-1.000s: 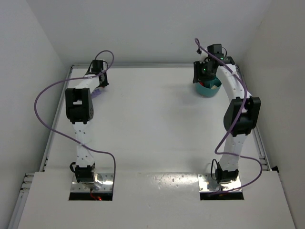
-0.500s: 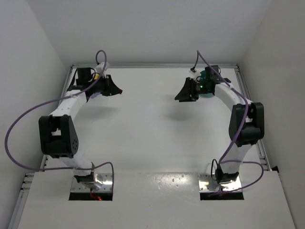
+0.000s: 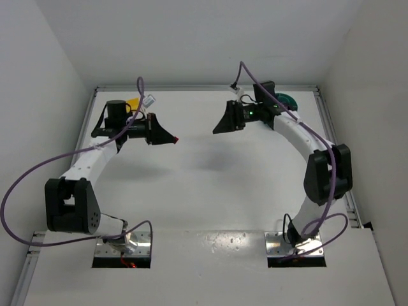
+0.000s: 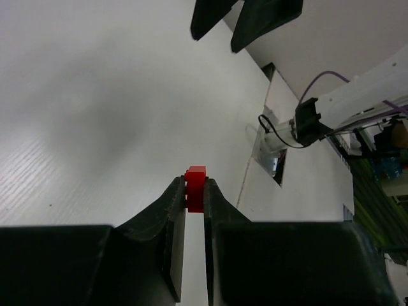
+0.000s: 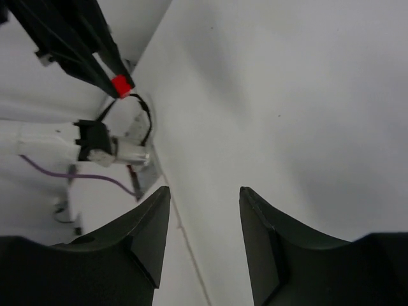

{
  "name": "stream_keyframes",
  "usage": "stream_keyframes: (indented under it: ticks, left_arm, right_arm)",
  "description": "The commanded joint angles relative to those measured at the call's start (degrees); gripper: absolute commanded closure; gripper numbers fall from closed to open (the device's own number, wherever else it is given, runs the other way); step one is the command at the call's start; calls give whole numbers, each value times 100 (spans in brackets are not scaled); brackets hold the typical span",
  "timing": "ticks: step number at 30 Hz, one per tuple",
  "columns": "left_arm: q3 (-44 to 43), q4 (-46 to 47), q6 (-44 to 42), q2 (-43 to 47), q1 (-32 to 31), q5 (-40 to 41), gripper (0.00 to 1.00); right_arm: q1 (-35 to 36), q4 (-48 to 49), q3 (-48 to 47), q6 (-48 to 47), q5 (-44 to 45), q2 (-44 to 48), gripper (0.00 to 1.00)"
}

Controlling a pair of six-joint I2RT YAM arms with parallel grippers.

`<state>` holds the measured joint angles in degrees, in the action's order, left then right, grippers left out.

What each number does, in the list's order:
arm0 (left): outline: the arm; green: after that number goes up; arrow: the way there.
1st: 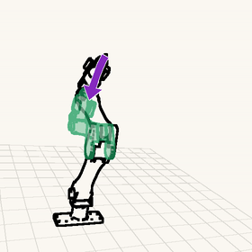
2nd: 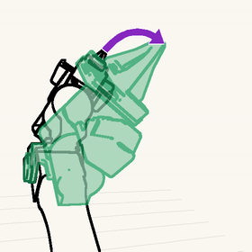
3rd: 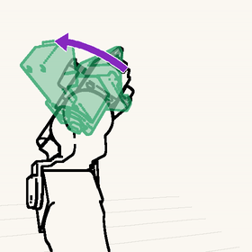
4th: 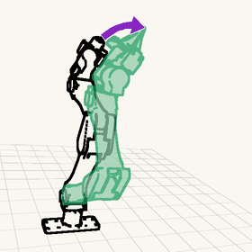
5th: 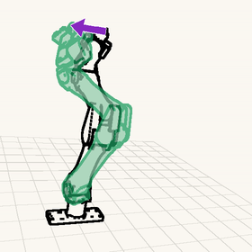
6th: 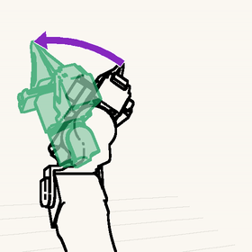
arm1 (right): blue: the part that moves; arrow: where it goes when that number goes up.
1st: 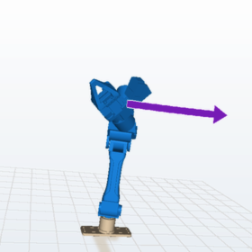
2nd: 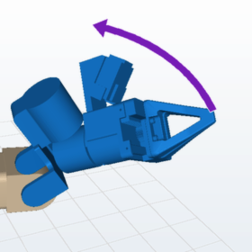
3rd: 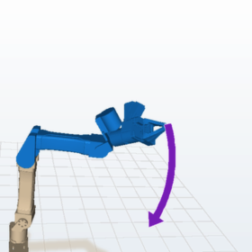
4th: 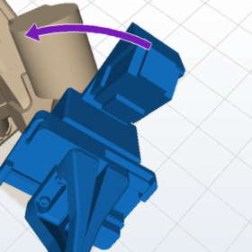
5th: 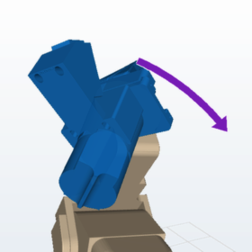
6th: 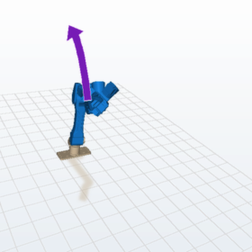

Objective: Sort the legos into containers by color

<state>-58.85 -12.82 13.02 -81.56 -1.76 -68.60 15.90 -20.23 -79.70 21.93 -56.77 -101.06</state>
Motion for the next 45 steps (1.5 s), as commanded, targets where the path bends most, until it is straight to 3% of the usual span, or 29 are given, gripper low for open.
stream_keyframes:
  ticks: [1, 7, 13, 20, 37, 45]
  left_arm:
    - [58, 394, 394, 298, -61, -356, 96]
    - [58, 526, 1237, 351, -61, 160, 97]
    - [128, 737, 1975, 290, -61, 444, 97]
    - [75, 790, 2504, 167, -61, 514, 97]
    - [392, 842, 2680, -53, -61, 839, 100]
    - [506, 842, 2733, -54, -114, 892, 100]
  right_arm:
    - [369, -212, -48, -1243, 1017, 551, 51]
    - [905, 19, 393, -2157, 1818, 1052, 50]
    - [1389, -95, 114, -2974, 2512, 887, 50]
    - [1934, -148, -230, -3942, 2513, 482, 52]
    - [2743, -578, -1197, -5137, 2566, -380, 52]
    - [2980, -579, -1442, -5190, 2856, -599, 52]
